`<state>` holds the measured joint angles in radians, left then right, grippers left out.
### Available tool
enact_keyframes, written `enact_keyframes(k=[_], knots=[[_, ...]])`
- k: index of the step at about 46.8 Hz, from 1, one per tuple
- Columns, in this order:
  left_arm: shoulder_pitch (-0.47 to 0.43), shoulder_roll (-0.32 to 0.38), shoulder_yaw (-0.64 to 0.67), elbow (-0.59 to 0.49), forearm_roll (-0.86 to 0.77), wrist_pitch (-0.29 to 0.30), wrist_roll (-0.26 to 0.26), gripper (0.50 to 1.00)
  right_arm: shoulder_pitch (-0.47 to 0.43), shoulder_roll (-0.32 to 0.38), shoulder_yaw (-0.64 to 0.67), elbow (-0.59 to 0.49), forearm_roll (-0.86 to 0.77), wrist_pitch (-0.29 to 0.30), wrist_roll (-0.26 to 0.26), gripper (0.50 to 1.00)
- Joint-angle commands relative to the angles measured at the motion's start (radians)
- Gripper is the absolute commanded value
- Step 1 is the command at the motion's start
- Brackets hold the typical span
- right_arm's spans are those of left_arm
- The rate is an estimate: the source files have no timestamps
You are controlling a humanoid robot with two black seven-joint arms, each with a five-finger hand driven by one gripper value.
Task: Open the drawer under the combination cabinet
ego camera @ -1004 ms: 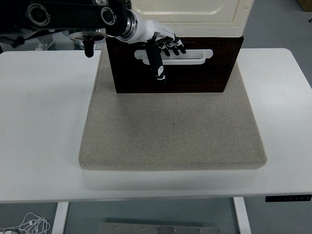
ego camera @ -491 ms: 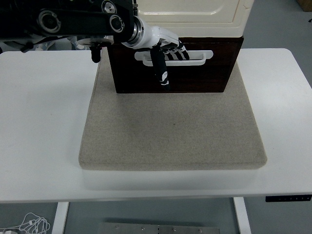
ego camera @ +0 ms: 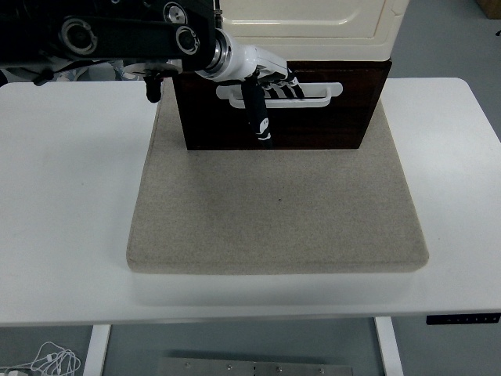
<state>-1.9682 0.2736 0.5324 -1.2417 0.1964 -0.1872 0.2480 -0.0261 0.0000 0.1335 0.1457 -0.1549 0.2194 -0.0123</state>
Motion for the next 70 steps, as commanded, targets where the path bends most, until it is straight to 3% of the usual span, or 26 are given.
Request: enact_keyframes(k=[1, 33, 70], knots=[[-0.004, 0.004, 0.001, -0.005, 0.0, -0.015, -0.001, 1.0, 0.0, 0.0, 0.0, 0.0, 0.0, 0.0, 0.0, 0.926], [-0.04, 0.036, 0.001, -0.013, 0.002, -0.11, -0.001, 1.0, 0.0, 0.0, 0.0, 0.0, 0.0, 0.0, 0.0, 0.928], [-0.058, 0.056, 0.005, -0.045, 0.0, -0.115, -0.001, 1.0, 0.0, 0.0, 0.0, 0.0, 0.0, 0.0, 0.0, 0.926]])
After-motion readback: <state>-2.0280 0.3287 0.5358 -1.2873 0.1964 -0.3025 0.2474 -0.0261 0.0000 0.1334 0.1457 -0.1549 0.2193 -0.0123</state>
